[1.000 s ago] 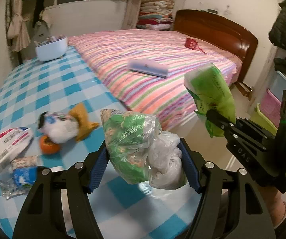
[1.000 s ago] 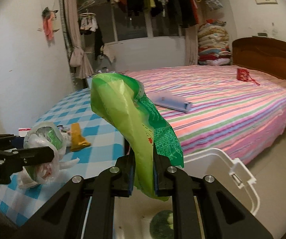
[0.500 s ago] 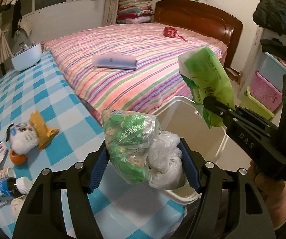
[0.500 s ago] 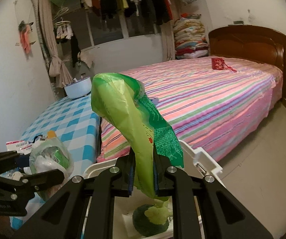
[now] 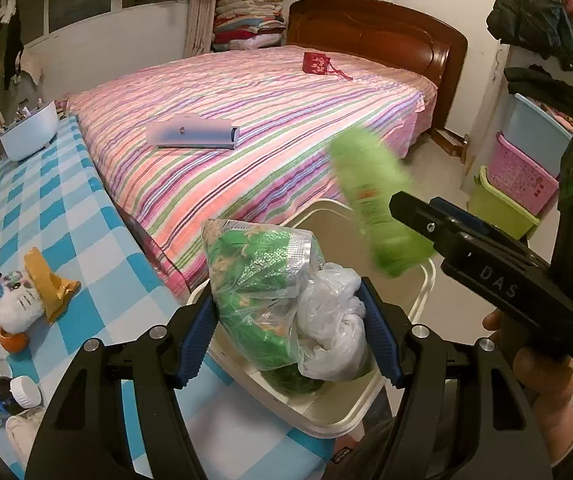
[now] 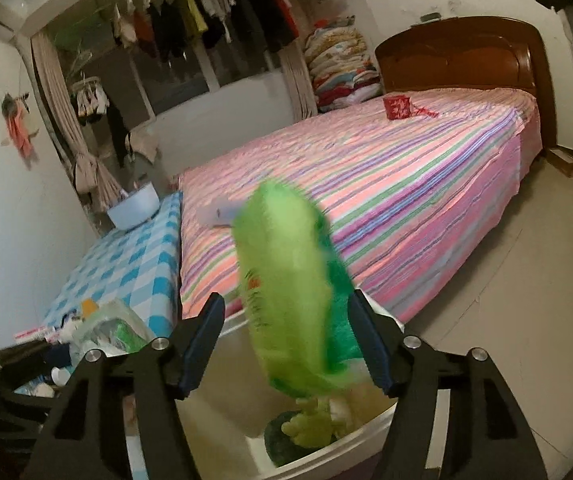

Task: Collect trash
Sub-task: 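Open the right tool to drop the green bag while the left tool drops the clear bundle into the bin, then move both tools back toward the remaining bottles and box on the table, then grasp the white medicine box with the left tool, then carry the medicine box in the left tool while the right tool grasps the yellow wrapper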

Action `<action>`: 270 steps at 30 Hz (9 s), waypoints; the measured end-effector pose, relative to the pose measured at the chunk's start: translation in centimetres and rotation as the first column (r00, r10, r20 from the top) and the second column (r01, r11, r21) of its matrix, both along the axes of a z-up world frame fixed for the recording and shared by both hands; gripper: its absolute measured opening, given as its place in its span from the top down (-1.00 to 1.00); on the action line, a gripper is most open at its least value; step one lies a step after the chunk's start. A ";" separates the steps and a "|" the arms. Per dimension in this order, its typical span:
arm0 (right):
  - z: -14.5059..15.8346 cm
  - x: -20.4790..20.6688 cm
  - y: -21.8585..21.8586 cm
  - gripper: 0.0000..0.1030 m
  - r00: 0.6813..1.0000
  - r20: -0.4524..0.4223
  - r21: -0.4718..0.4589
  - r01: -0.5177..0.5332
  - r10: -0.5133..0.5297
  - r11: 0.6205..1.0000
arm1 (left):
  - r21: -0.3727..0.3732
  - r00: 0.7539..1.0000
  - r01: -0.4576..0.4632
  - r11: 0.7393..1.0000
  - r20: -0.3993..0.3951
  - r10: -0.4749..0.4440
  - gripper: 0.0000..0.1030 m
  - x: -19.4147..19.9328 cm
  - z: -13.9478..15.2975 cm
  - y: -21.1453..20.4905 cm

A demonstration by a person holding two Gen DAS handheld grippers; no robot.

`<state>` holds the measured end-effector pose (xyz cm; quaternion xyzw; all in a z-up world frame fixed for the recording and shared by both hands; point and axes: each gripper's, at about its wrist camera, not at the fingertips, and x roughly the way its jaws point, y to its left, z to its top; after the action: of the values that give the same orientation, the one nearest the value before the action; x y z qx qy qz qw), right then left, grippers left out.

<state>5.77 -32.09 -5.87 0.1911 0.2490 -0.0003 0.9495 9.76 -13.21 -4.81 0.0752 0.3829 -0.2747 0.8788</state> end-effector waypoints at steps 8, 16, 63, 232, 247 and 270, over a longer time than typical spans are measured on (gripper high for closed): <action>0.8 -1.3 -1.0 -0.22 0.996 0.084 0.039 0.040 -0.043 0.998 | 0.010 1.000 -0.008 1.000 -0.013 0.008 -0.30 0.3 -0.8 -0.4; 1.6 -2.2 -2.0 -0.22 0.986 0.142 0.061 0.077 -0.085 0.995 | 0.022 1.000 -0.017 1.000 0.009 0.017 -0.38 -0.1 -0.7 -1.1; 1.8 2.9 15.7 -0.22 0.936 0.137 -0.066 -0.319 0.325 0.945 | -0.099 0.687 -0.719 0.687 0.039 0.725 -0.88 -1.6 4.1 29.7; -1.0 14.4 25.4 0.68 0.796 -0.037 0.134 -0.596 0.605 0.792 | -0.191 0.853 -0.507 0.841 0.025 0.521 -0.10 -2.1 4.2 28.8; 1.1 10.2 18.7 0.68 0.863 0.005 0.008 -0.506 0.505 0.863 | -0.180 0.903 -0.413 0.893 0.047 0.428 -0.10 -0.8 4.2 22.5; 0.7 5.5 5.4 0.68 0.977 -0.037 -0.078 -0.212 0.210 0.974 | -0.140 0.987 -0.159 0.977 0.015 0.162 -0.10 0.2 1.5 7.1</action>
<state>11.30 -26.71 -5.15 0.1248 0.2810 0.0879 0.9475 9.95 -6.11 -3.27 -0.0133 0.3562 -0.2277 0.9062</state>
